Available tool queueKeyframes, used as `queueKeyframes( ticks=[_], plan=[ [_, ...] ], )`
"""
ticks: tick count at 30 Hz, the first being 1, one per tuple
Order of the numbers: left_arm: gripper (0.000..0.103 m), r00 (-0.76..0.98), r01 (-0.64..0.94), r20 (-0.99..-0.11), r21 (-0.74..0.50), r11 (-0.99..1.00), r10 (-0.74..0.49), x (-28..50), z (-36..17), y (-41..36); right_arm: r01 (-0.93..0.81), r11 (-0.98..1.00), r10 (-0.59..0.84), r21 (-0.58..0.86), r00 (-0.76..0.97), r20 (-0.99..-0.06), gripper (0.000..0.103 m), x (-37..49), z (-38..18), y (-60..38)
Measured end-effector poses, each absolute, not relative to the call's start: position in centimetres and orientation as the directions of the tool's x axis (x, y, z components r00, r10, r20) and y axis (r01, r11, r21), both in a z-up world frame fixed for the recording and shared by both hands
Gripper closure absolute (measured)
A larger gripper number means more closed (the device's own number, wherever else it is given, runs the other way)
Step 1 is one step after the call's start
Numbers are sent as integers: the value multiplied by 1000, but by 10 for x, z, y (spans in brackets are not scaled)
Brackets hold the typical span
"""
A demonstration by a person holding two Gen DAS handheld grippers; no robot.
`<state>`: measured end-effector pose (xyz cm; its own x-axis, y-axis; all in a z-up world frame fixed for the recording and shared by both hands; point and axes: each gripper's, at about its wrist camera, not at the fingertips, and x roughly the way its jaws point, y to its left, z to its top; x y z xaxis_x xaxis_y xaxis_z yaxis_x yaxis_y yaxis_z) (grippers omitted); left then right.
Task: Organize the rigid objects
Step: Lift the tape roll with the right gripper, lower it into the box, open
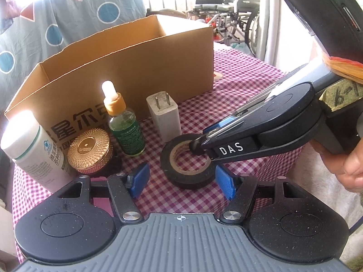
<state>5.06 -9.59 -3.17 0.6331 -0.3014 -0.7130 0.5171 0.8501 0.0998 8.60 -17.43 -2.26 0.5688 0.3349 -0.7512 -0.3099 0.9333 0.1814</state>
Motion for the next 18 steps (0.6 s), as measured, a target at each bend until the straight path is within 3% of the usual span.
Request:
queueKeyframes(
  ticks=[18],
  plan=[
    [38, 540, 560, -764, 15, 828, -352, 66, -44, -127, -223, 917, 397, 330, 587, -705, 82, 77, -30, -223]
  ],
)
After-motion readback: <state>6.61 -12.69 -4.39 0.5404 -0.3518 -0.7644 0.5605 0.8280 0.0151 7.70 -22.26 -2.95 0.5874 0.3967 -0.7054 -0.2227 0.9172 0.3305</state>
